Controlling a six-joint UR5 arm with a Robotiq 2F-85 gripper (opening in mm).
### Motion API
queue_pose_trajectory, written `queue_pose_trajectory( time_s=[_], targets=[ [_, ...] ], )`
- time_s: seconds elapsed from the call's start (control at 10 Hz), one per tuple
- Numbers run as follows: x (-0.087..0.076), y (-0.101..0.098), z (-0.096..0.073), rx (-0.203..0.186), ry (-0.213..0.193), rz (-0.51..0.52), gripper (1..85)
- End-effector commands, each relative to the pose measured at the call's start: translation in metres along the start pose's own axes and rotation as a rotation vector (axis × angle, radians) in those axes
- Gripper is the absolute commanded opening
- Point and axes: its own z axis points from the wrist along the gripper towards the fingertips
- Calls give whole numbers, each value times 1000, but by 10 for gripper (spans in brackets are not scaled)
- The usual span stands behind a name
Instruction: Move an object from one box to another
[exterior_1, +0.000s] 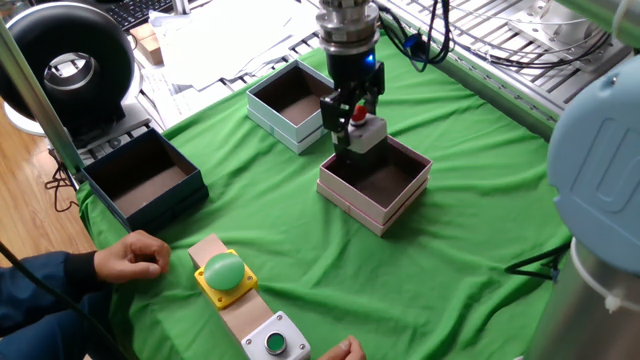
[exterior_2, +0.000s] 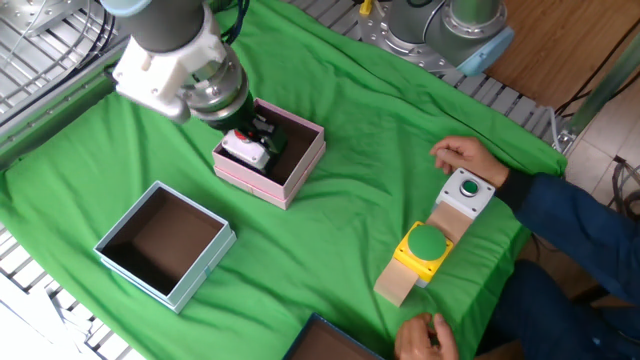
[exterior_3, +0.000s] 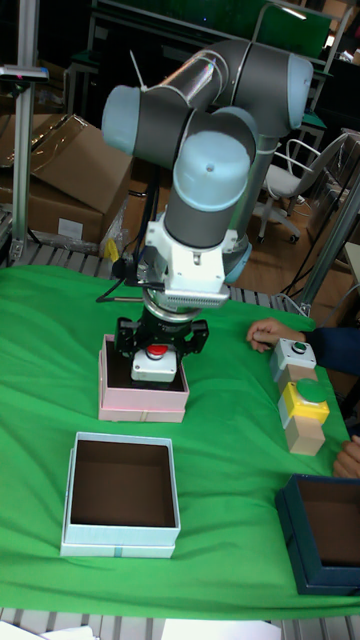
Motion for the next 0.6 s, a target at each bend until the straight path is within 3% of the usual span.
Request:
queue_pose_trajectory(
  time_s=[0.0,0.1,0.2,0.5],
  targets=[
    [-10,-12,9,25,-21,-87,93],
    [-10,-11,10,19,-19,-113,183],
    [-12,-12,10,14,-22,-152,340],
    [-8,-20,6,7,-12,-203,503]
  ],
)
